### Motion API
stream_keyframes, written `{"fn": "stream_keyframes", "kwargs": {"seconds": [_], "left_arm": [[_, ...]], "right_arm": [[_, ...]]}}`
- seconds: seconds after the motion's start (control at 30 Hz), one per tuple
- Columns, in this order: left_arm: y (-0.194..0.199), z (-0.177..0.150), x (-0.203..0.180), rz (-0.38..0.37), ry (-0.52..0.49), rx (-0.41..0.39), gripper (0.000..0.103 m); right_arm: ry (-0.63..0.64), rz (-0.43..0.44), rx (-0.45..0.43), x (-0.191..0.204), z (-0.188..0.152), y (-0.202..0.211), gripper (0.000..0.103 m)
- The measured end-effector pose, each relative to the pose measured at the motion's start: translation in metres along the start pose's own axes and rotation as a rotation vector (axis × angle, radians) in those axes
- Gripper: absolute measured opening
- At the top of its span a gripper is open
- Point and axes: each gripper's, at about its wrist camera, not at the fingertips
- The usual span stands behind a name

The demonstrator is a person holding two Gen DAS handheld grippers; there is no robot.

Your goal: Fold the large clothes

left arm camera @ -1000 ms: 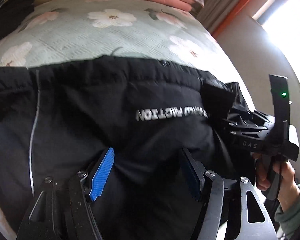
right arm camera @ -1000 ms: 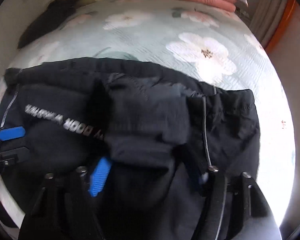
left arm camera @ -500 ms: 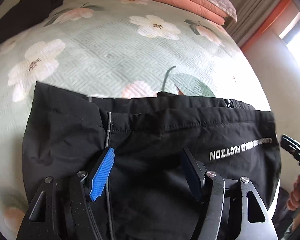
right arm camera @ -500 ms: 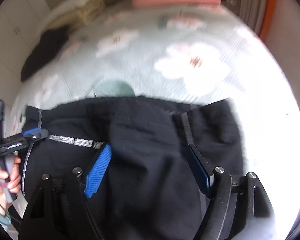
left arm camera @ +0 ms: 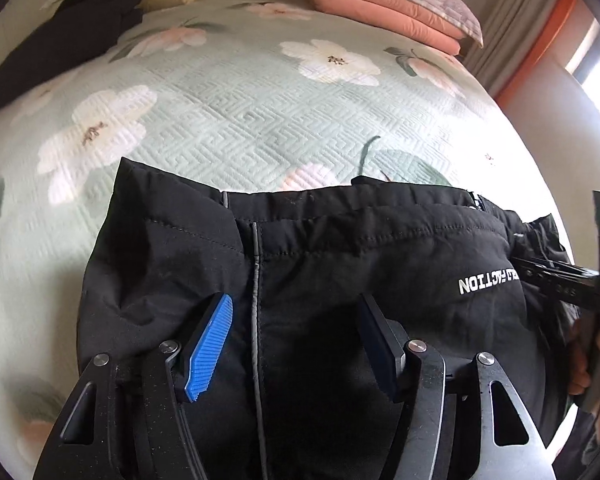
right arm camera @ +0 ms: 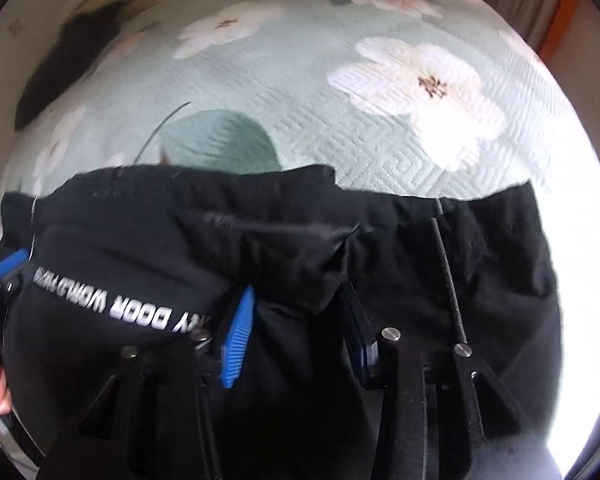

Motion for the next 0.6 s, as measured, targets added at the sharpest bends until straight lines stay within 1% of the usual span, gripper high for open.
{"fn": "stream_keyframes", "kwargs": {"seconds": [0.07, 0.13, 0.2, 0.27, 0.3, 0.33, 0.37, 0.4, 0.47, 0.5, 0.53, 0.57, 0.6], "left_arm": [[-0.001, 0.004, 0.002, -0.004, 0.019, -0.002, 0.066], [0.005, 0.007, 0.005, 0.026, 0.021, 0.001, 0.066], [0.02, 0.003, 0.01, 0.046, 0.019, 0.008, 0.066], [0.042, -0.005, 0.014, 0.073, 0.01, 0.012, 0.066], [0.054, -0.009, 0.013, 0.073, 0.004, 0.01, 0.065], [0.072, -0.016, 0.008, 0.063, -0.003, 0.0, 0.065], [0.087, -0.025, 0.002, 0.048, -0.005, -0.006, 0.065], [0.098, -0.033, -0.006, 0.035, -0.005, -0.002, 0.065], [0.113, -0.055, -0.026, 0.027, -0.011, 0.018, 0.065], [0.113, -0.065, -0.033, 0.034, -0.017, 0.022, 0.065], [0.106, -0.078, -0.038, 0.074, -0.021, 0.037, 0.066], [0.096, -0.087, -0.038, 0.096, -0.018, 0.068, 0.067], [0.083, -0.094, -0.035, 0.101, -0.005, 0.089, 0.071]], "right_arm": [[-0.044, 0.022, 0.014, -0.007, 0.003, -0.005, 0.047], [-0.07, 0.05, 0.028, -0.012, 0.007, 0.0, 0.047], [-0.103, 0.068, 0.028, -0.022, 0.009, 0.02, 0.047], [-0.114, 0.094, -0.004, -0.023, 0.006, 0.055, 0.056], [-0.094, 0.101, -0.031, -0.02, 0.002, 0.075, 0.059], [-0.052, 0.094, -0.061, -0.013, -0.005, 0.098, 0.064], [-0.013, 0.076, -0.073, -0.004, -0.016, 0.115, 0.072], [0.014, 0.065, -0.064, 0.005, -0.026, 0.126, 0.076], [0.085, 0.063, -0.042, 0.029, -0.053, 0.14, 0.076], [0.123, 0.034, -0.033, 0.039, -0.067, 0.142, 0.076], [0.147, 0.013, -0.02, 0.046, -0.078, 0.136, 0.076], [0.156, 0.006, 0.016, 0.049, -0.089, 0.123, 0.076], [0.148, 0.004, 0.057, 0.048, -0.1, 0.106, 0.076]]}}
Point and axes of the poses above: each gripper's, at about its wrist camera, not at the fingertips, and y roughly against the way its jaws point, x to its left, z to its top, and after that the axes turned 15 degrees about -x, right-handed
